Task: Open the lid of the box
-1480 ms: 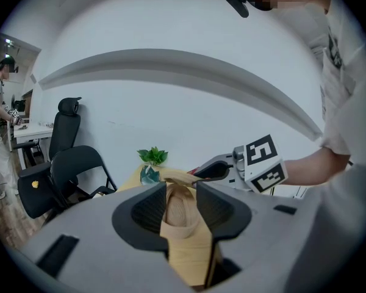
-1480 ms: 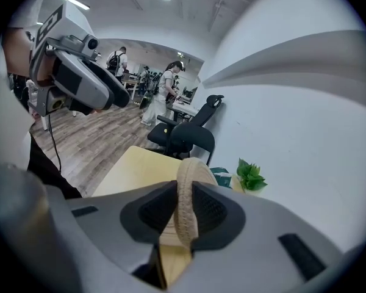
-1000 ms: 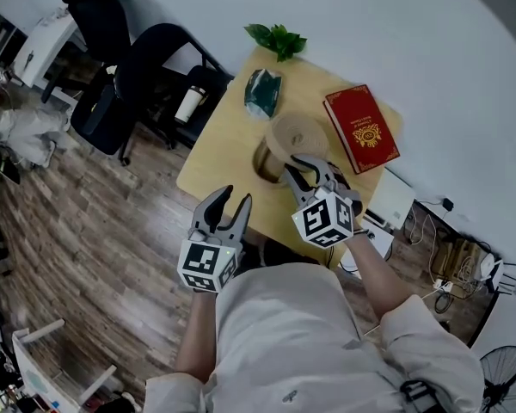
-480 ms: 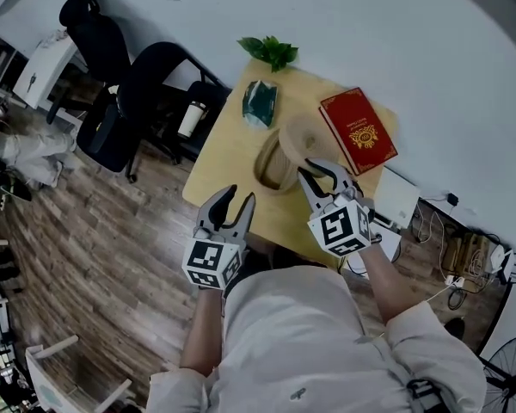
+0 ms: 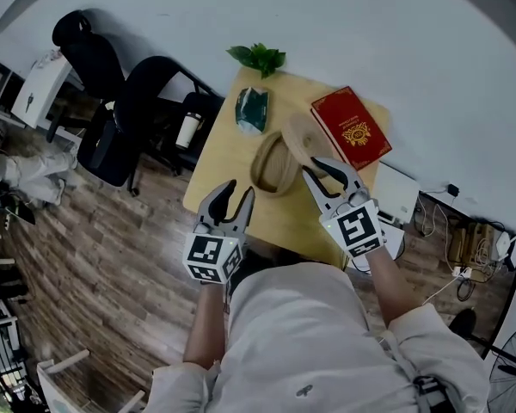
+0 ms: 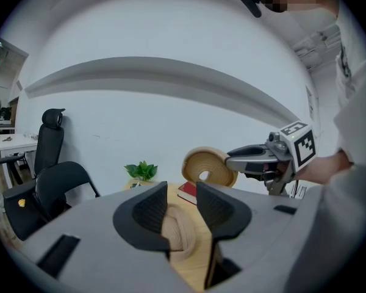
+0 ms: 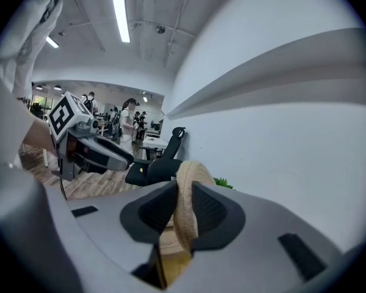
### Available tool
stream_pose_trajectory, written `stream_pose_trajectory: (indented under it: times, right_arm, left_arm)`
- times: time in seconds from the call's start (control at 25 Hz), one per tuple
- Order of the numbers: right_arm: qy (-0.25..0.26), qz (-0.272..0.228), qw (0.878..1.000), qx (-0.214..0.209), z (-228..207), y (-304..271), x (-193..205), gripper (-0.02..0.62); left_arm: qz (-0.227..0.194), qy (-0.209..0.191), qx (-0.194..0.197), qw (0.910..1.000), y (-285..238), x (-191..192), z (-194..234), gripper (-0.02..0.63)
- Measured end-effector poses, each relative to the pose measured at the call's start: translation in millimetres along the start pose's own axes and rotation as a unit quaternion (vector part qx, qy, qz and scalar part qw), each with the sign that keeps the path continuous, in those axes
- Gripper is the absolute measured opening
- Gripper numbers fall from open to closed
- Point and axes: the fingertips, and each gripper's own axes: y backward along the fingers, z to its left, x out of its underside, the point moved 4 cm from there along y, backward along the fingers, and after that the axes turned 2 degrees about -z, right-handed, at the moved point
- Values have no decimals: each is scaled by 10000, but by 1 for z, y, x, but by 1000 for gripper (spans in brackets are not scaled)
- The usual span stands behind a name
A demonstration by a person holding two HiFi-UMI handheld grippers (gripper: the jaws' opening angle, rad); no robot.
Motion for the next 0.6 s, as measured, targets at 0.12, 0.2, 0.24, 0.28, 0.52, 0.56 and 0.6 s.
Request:
stream_pose_trajectory:
  times: [0.12, 0.2, 0.24, 0.28, 0.52, 0.56, 0.6]
  right_arm:
    - [-366, -92, 9992, 114, -6, 8, 3, 78]
    - [-505, -115, 9984, 219, -10, 11, 7, 78]
    - [-556, -132, 9980, 260, -11, 12, 8, 78]
    - [-617, -144, 9976, 290, -12, 13, 11, 78]
    - [-1151, -130, 9925, 393, -16, 16, 29, 78]
    - [-1210, -121, 9918, 405, -16, 15, 31, 78]
    - [-1262, -113, 9911, 415, -16, 15, 33, 78]
  left_arm:
    - [-27, -38, 25, 10000, 0, -4, -1, 138]
    - [-29, -60, 28, 10000, 1, -6, -1, 138]
    - [-33, -58, 23, 10000, 1, -6, -1, 138]
    - [-40, -49, 15, 10000, 1, -6, -1, 138]
    - [-55, -19, -20, 10000, 0, -3, -2, 138]
    - [-51, -12, -24, 10000, 0, -3, -1, 138]
    - [-45, -4, -28, 10000, 0, -2, -1, 138]
